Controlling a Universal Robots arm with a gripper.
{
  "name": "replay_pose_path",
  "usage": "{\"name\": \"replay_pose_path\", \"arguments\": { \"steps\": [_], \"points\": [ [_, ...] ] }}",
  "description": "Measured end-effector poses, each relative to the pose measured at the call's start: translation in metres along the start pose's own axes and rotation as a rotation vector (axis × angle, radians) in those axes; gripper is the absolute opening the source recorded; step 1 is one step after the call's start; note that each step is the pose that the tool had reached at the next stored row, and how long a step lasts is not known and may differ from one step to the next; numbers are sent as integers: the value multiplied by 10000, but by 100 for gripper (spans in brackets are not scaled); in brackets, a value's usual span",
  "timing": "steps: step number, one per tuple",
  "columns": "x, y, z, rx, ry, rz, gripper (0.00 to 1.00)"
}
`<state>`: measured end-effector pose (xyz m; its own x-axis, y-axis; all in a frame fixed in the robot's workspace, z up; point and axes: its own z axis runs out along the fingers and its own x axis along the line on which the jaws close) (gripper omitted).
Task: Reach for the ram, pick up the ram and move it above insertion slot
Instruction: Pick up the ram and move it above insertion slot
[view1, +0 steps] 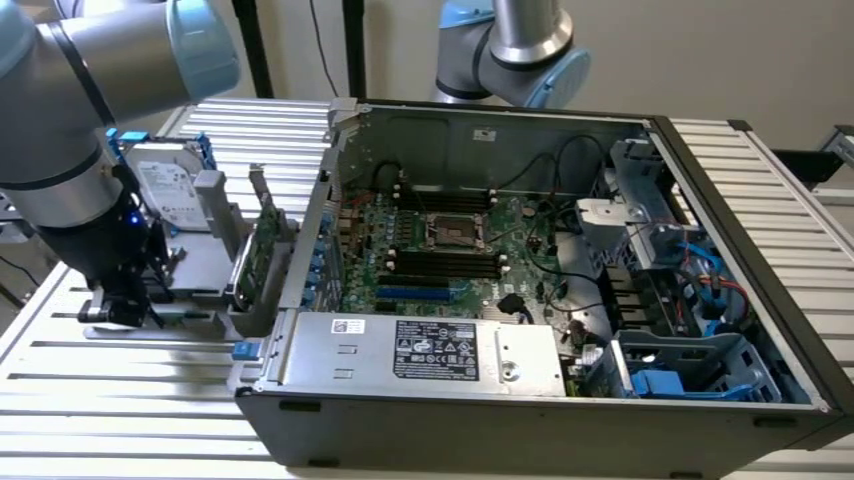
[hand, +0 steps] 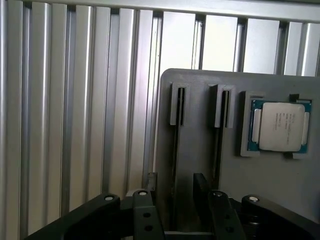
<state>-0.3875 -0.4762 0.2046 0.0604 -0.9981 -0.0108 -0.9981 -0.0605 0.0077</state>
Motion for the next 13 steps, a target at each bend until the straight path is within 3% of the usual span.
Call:
{"name": "replay_pose_path", "arguments": {
  "steps": [8, 13],
  "points": [
    [1, -26, 48, -13, -1, 0, 42],
    [1, -28, 57, -43, -2, 0, 22]
  ]
}}
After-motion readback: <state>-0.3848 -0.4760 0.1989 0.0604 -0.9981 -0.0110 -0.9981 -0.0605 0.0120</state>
